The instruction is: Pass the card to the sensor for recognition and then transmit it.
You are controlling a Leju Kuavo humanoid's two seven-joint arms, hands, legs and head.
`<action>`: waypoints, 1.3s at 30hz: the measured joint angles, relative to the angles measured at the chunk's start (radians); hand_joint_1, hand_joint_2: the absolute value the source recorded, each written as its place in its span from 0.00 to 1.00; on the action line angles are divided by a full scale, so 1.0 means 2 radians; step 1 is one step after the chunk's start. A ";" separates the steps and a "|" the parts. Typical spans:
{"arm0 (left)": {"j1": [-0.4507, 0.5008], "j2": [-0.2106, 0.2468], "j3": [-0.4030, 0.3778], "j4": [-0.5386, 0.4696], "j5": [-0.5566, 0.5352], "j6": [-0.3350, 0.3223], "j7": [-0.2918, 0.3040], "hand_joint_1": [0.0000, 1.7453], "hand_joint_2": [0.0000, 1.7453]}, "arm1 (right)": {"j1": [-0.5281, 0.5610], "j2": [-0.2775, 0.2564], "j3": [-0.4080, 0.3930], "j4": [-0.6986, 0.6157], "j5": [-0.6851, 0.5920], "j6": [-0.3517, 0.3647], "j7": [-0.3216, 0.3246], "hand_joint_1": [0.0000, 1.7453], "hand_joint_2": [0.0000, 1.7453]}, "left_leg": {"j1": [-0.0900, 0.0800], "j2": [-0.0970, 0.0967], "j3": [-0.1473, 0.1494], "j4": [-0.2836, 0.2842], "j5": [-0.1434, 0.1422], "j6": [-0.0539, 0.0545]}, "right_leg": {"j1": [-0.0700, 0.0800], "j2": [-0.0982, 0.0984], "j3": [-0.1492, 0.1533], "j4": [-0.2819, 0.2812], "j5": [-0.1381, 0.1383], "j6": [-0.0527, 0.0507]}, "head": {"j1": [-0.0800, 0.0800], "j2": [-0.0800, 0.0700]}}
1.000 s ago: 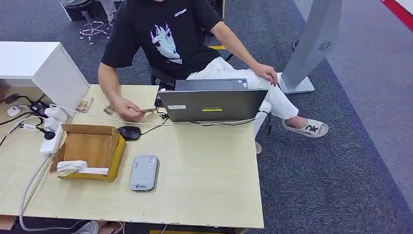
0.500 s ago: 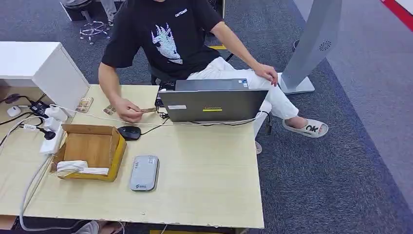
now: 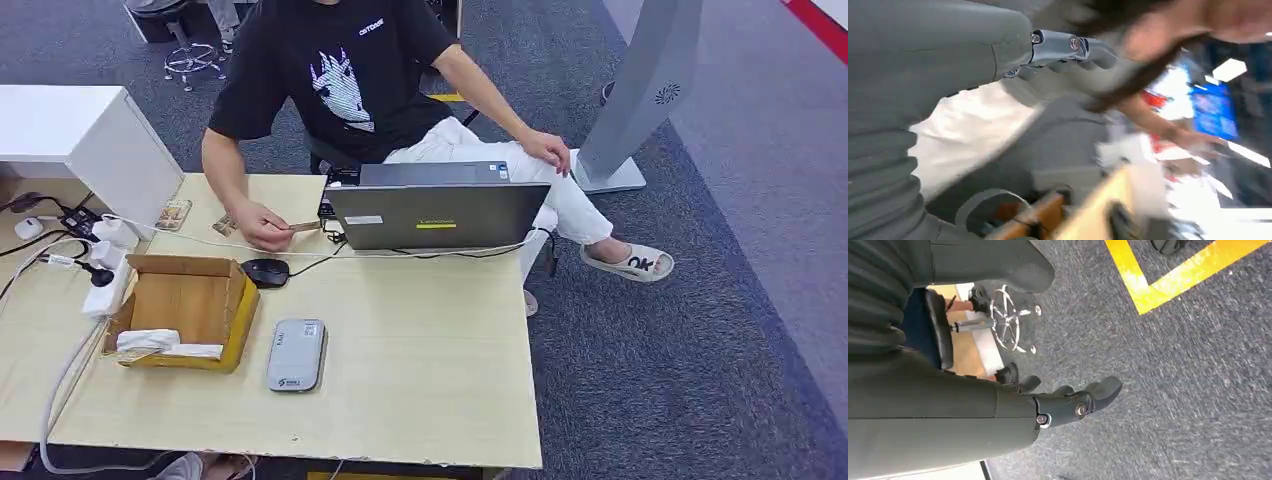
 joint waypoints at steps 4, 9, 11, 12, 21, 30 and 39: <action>0.010 0.000 -0.024 -0.098 -0.028 -0.057 0.000 0.00 1.00 | 0.000 0.000 0.000 0.000 -0.001 0.005 0.003 0.00 1.00 | 0.000 0.000 0.000 0.000 0.000 0.000 | 0.000 0.000 0.000 0.000 0.000 0.000 | -0.001 0.000; 0.008 0.004 -0.031 -0.186 -0.070 -0.110 0.000 0.00 1.00 | 0.000 0.000 0.000 0.000 0.000 0.014 0.005 0.00 1.00 | 0.000 0.000 0.000 0.000 0.000 0.000 | 0.000 0.000 0.000 0.000 0.000 0.000 | -0.001 0.000; 0.009 0.012 -0.042 -0.205 -0.082 -0.123 0.000 0.00 1.00 | 0.000 0.000 0.000 0.000 0.002 0.015 0.008 0.00 1.00 | 0.000 0.000 0.000 0.000 0.000 0.000 | 0.000 0.000 0.000 0.000 0.000 0.000 | -0.001 0.000; 0.009 0.020 -0.048 -0.210 -0.087 -0.128 0.000 0.00 1.00 | 0.000 0.000 0.000 0.000 0.002 0.017 0.011 0.00 1.00 | 0.000 0.000 0.000 0.000 0.000 0.000 | 0.000 0.000 0.000 0.000 0.000 0.000 | -0.001 0.000; -0.024 0.100 -0.143 -0.197 -0.185 -0.098 0.053 0.00 1.00 | -0.001 0.000 0.005 0.000 0.010 0.032 0.017 0.00 1.00 | 0.000 -0.002 0.003 0.000 0.002 0.000 | 0.000 -0.003 -0.001 0.000 0.000 0.000 | -0.001 0.000; -0.108 0.197 -0.255 -0.110 -0.276 -0.069 0.134 0.00 1.00 | -0.003 -0.001 0.015 0.000 0.015 0.045 0.021 0.00 1.00 | 0.000 -0.001 0.003 0.000 0.004 0.000 | 0.000 -0.001 -0.002 0.000 0.002 -0.001 | -0.001 0.000; -0.249 0.251 -0.357 0.070 -0.484 -0.019 0.221 0.00 1.00 | -0.008 -0.005 0.031 0.000 0.027 0.069 0.024 0.00 1.00 | 0.000 -0.001 0.002 0.000 0.006 0.000 | 0.000 -0.001 -0.002 0.000 0.005 -0.001 | -0.001 0.000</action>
